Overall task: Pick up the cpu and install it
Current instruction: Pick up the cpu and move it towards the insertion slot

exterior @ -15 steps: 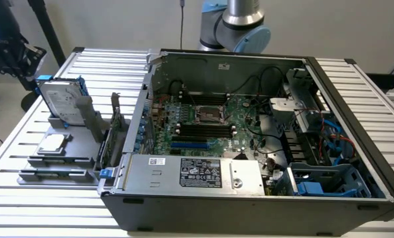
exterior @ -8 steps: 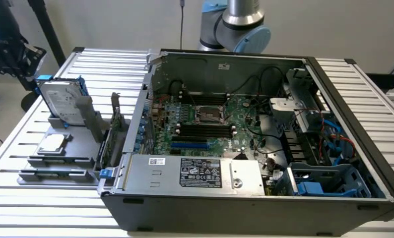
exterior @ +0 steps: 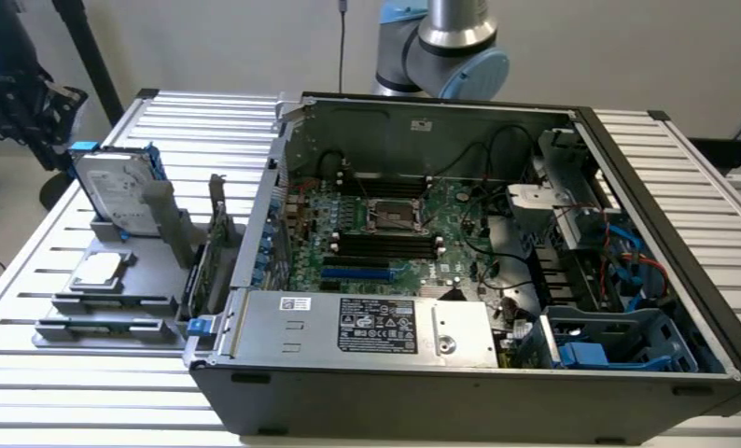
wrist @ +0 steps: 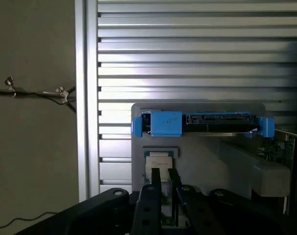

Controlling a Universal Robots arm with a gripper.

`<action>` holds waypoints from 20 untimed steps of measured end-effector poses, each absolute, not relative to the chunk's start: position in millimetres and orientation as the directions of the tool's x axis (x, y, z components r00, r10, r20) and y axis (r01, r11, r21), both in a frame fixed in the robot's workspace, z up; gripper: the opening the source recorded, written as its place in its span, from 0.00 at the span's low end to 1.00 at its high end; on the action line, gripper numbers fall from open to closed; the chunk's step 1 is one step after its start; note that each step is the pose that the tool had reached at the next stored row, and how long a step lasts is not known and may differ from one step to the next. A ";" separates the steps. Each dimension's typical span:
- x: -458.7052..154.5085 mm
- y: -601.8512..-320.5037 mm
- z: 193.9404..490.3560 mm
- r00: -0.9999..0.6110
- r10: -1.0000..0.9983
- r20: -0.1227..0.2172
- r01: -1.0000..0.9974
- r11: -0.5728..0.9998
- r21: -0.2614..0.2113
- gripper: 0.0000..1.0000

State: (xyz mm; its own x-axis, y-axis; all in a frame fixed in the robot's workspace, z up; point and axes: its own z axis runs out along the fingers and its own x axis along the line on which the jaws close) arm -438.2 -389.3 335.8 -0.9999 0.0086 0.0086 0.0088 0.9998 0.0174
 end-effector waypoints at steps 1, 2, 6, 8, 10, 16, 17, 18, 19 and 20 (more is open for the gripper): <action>-438.2 -389.3 335.8 -1.000 0.009 0.009 0.009 1.000 0.017 0.24; -438.2 -389.3 335.8 -1.000 0.009 0.009 0.009 1.000 0.017 0.30; -438.2 -389.3 335.8 -1.000 0.009 0.009 0.009 1.000 0.017 0.47; -438.2 -389.4 334.2 -1.000 0.009 0.008 0.009 1.000 0.017 0.53; -438.2 -389.6 330.6 -1.000 0.009 0.009 0.009 1.000 0.017 0.59; -438.2 -391.4 319.6 -1.000 0.009 0.008 0.009 1.000 0.017 0.65; -438.2 -392.1 317.8 -1.000 0.009 0.009 0.009 1.000 0.017 0.65; -438.2 -392.9 316.0 -1.000 0.009 0.009 0.009 1.000 0.017 0.65; -438.2 -393.9 314.1 -1.000 0.009 0.009 0.009 1.000 0.017 0.65; -438.2 -395.0 312.4 -1.000 0.009 0.009 0.009 1.000 0.017 0.65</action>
